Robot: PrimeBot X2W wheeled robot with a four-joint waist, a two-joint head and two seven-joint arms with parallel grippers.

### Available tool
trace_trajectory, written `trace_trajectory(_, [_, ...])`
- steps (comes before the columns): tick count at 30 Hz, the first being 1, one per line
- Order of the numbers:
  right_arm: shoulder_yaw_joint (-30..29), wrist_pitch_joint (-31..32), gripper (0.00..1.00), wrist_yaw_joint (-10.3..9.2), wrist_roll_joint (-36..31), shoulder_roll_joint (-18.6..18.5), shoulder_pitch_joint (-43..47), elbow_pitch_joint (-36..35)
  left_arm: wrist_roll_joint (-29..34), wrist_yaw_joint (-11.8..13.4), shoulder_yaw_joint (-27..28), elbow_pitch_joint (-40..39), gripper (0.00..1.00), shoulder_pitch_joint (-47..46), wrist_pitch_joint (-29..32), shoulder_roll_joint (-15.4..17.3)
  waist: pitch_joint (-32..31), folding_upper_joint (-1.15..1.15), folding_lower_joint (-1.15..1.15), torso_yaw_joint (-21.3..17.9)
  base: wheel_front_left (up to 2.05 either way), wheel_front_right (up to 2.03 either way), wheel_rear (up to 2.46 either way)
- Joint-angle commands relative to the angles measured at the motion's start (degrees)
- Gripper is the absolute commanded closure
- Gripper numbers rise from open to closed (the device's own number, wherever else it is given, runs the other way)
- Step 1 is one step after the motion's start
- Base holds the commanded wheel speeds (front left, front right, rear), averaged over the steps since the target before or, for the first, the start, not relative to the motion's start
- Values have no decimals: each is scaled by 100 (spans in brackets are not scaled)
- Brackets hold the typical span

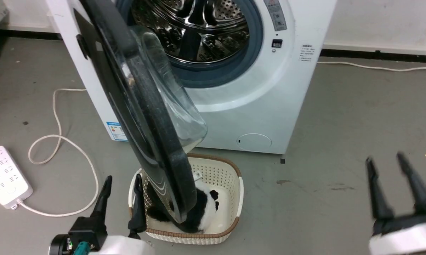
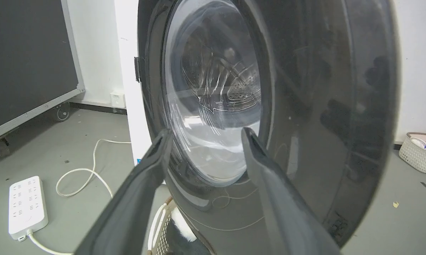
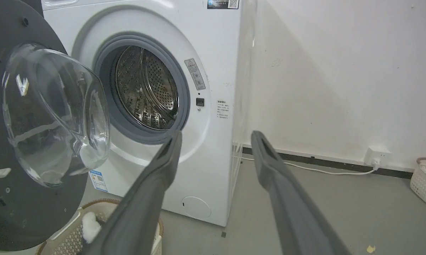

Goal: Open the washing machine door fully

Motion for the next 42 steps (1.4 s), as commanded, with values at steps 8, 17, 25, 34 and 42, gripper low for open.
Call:
trace_trajectory(8, [-151, -168, 0, 6, -788, 754, 602, -76, 57, -64, -93, 102, 0, 129, -32, 8, 34, 0, 0, -29, 0, 0, 0])
trace_trajectory(17, [-106, -182, 0, 6, -964, 945, 673, -98, 71, -64, -154, 238, 51, 154, -32, 7, 9, 0, 0, -48, 0, 0, 0])
trace_trajectory(25, [-110, -183, 0, 6, -929, 994, 639, -127, 170, -88, -26, 39, 100, 63, -32, 7, 12, 0, 0, -52, 0, 0, 0])
trace_trajectory(34, [-139, -184, 0, 6, -850, 1012, 587, -113, 245, 115, 440, -1069, 100, -265, -32, 50, -20, 0, 0, -43, 0, 0, 0])
trace_trajectory(42, [-98, -184, 0, 6, -751, 1018, 530, -62, 175, 142, 573, -2354, 100, -780, -32, 27, -43, 0, 0, -112, 0, 0, 0])
